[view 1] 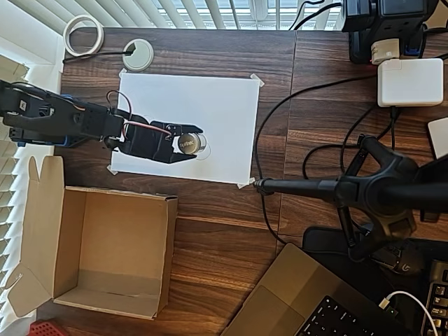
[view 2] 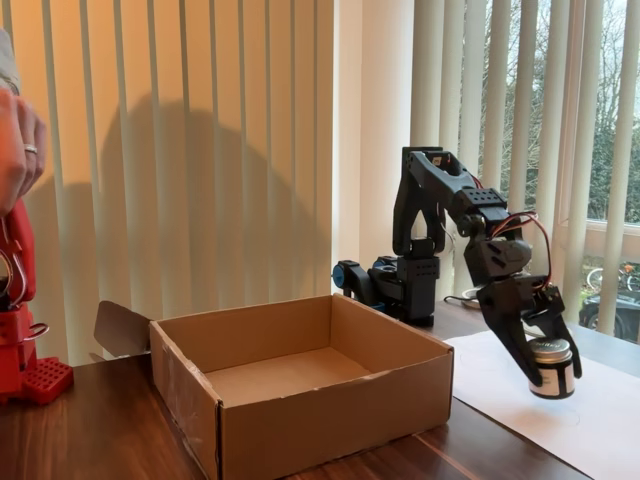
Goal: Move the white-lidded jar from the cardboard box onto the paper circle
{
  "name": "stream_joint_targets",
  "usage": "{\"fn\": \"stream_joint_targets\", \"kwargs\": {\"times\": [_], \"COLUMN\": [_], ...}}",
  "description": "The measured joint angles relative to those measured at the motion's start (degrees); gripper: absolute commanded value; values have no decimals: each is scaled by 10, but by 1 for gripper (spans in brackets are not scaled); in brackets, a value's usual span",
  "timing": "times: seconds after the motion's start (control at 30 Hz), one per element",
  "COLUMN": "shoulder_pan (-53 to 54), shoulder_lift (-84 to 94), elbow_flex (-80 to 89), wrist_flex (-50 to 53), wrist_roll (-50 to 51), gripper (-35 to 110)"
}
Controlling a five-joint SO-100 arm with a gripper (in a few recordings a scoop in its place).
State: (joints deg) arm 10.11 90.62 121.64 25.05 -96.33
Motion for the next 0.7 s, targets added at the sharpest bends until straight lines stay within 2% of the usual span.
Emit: {"fn": "stream_joint_targets", "kwargs": {"times": [0.7], "shoulder_pan": [1], "shoulder_lift": [-38], "elbow_flex": [4], "wrist_flex": [-54], "wrist_roll": [-31], "gripper": [7]}}
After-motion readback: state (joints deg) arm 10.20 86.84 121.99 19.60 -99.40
